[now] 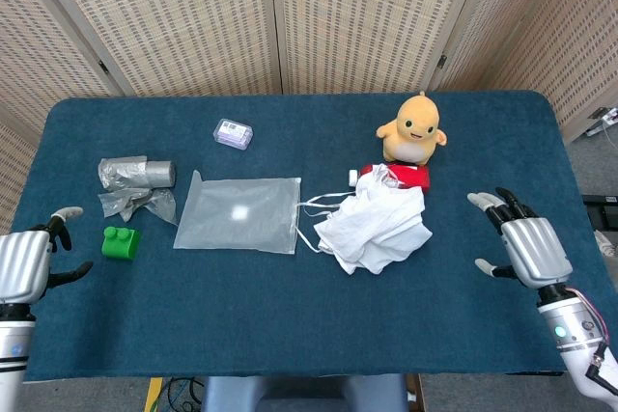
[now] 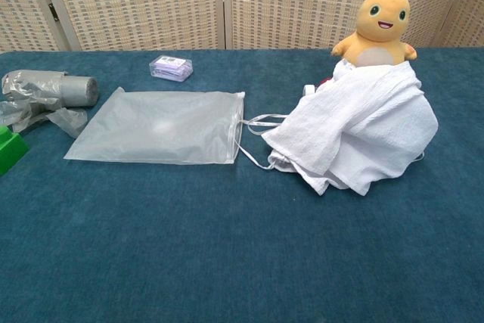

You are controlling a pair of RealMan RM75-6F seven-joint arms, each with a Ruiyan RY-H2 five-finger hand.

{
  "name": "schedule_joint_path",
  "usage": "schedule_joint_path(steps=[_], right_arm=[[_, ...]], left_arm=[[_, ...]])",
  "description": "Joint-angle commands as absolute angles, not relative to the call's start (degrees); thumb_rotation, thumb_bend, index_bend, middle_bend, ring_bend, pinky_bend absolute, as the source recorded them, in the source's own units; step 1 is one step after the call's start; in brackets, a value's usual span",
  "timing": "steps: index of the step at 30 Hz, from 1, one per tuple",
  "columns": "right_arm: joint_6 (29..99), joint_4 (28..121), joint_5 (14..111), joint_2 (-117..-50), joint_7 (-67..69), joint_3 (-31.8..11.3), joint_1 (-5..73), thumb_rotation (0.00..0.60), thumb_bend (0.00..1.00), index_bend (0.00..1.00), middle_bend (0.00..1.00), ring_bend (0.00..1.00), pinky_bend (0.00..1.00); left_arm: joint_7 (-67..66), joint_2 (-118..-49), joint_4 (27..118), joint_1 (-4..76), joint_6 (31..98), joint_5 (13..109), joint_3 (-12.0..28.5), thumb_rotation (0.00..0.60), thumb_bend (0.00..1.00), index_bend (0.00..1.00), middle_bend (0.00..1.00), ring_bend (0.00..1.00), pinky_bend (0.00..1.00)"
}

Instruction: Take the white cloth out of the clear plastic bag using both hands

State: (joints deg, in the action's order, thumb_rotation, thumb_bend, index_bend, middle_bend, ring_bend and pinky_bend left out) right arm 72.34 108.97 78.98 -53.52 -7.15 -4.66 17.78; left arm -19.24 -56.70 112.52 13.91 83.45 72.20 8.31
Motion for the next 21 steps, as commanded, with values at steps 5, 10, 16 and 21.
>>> schedule_joint_path(steps=[5,10,16,21], right_arm=[[72.33,107.55,79.38,-54.1,-5.55,-2.72,15.8,0.6,0.0,0.17,0.18,0.05,0.28],[72.82,106.4,80.26,-55.01,-4.35,-2.34,15.01,0.6,0.0,0.17,0.18,0.05,0.28],[73.03,106.23,80.47,-54.82,-3.3,-2.54,14.6,0.6,0.0,0.17,0.18,0.05,0.28],[72.73,106.63,80.12,-54.02,-3.08,-3.13,14.76,0.6,0.0,0.17,0.18,0.05,0.28]], left_arm=[[-18.47,-57.37,107.08,10.79,86.16,76.35,5.08,0.6,0.0,0.29,0.58,0.57,0.77],[-17.8,-58.64,103.97,9.52,87.75,77.11,4.86,0.6,0.0,0.3,0.58,0.56,0.76],[-16.4,-59.56,103.03,8.27,88.76,77.29,4.77,0.6,0.0,0.3,0.58,0.56,0.76],[-16.79,-60.0,103.21,7.92,89.59,78.34,5.01,0.6,0.0,0.3,0.58,0.57,0.76]])
